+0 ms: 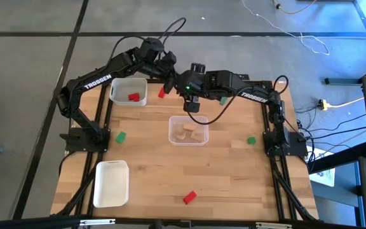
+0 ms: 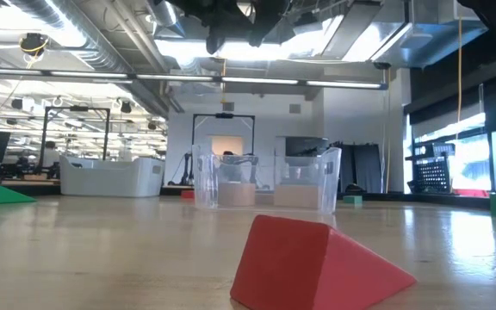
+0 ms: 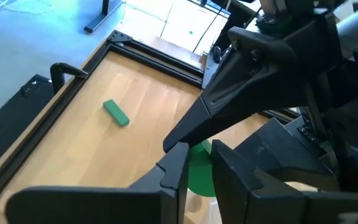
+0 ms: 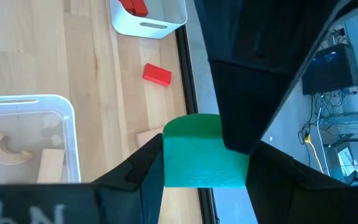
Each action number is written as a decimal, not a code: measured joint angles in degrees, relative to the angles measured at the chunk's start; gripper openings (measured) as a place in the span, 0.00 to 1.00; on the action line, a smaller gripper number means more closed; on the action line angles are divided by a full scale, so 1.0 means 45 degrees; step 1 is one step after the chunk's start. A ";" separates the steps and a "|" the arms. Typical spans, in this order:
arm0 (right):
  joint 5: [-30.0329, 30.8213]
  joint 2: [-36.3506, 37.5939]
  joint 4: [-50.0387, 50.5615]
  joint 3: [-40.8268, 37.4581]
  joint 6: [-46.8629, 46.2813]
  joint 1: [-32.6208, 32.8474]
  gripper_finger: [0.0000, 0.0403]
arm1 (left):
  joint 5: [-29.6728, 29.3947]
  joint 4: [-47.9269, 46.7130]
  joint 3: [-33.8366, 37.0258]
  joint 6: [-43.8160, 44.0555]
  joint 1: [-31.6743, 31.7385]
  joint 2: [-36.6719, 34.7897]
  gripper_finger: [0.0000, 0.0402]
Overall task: Sort & place blocks by color
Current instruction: Put the green block into the white bin
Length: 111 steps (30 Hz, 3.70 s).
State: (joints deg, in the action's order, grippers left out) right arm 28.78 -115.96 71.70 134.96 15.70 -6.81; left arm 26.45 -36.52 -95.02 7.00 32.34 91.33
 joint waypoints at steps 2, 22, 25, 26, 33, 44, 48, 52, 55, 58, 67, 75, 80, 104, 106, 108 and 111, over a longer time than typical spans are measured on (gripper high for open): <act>0.0019 0.0000 -0.0005 0.0000 0.0000 0.0000 0.43 | -0.0132 0.0125 0.0005 0.0031 0.0048 -0.0031 0.10; 0.0087 0.0108 -0.0103 0.0054 -0.0015 0.0005 0.43 | -0.2136 -0.3476 -0.3225 -0.1077 0.0641 -0.0049 0.01; 0.0101 0.0102 -0.0111 0.0049 -0.0017 0.0005 0.43 | -0.2136 -0.3709 -0.3230 -0.2140 0.0624 -0.0049 0.03; 0.0132 0.0102 -0.0135 0.0049 -0.0013 0.0005 0.43 | -0.2157 -0.3879 -0.3230 -0.2392 0.0618 -0.0049 0.04; 0.0160 0.0078 -0.0247 0.0029 -0.0005 0.0000 0.43 | -0.3242 -0.4188 -0.3023 -0.2692 0.0424 0.0029 0.15; 0.0161 0.0058 -0.0272 0.0024 0.0000 0.0000 0.43 | -0.3643 -0.4204 -0.3021 -0.2742 0.0397 0.0010 0.28; 0.0164 0.0053 -0.0268 0.0019 0.0000 -0.0005 0.43 | -0.3660 -0.4551 -0.3025 -0.5772 0.0212 0.0010 0.27; 0.0164 0.0053 -0.0268 0.0019 0.0000 -0.0005 0.43 | -0.3408 -0.5518 -0.3026 -0.8924 -0.0059 0.0010 0.27; 0.0164 0.0053 -0.0266 0.0013 0.0000 -0.0005 0.43 | -0.3360 -0.6076 -0.3026 -1.0185 -0.0311 0.0004 0.27; 0.0164 0.0053 -0.0263 0.0010 0.0000 -0.0005 0.43 | -0.3513 -0.6105 -0.3026 -1.0312 -0.0584 0.0000 0.27; 0.0152 0.0049 -0.0258 0.0010 0.0000 -0.0046 0.43 | -0.3780 -0.6136 -0.3026 -1.1317 -0.0948 0.0000 0.27; 0.0148 0.0042 -0.0253 0.0010 -0.0034 -0.0246 0.43 | -0.3790 -0.5944 -0.3031 -1.0463 -0.0792 0.0000 0.27; 0.0130 0.0034 -0.0253 0.0010 -0.0039 -0.0277 0.43 | -0.4402 -0.5949 -0.3031 -0.9472 -0.0778 0.0000 0.27; -0.1074 0.0034 -0.0273 0.0005 -0.0151 -0.0287 0.43 | -0.4773 -0.6265 -0.3036 -0.6333 -0.0816 -0.0010 0.27; -0.1074 0.0034 -0.0341 0.0005 -0.0295 -0.0287 0.43 | -0.4773 -0.6255 -0.3036 -0.6333 -0.0816 -0.0010 0.27; -0.1040 0.0034 -0.0389 0.0005 -0.0391 -0.0287 0.43 | -0.4773 -0.6250 -0.3034 -0.6338 -0.0816 -0.0010 0.27; -0.1011 0.0034 -0.0384 0.0005 -0.0413 -0.0287 0.43 | -0.4773 -0.6250 -0.3036 -0.6338 -0.0816 -0.0010 0.27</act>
State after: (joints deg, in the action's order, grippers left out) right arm 24.23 -115.81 69.97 134.98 13.85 -8.10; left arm 4.97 -64.64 -108.68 -21.52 28.67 91.29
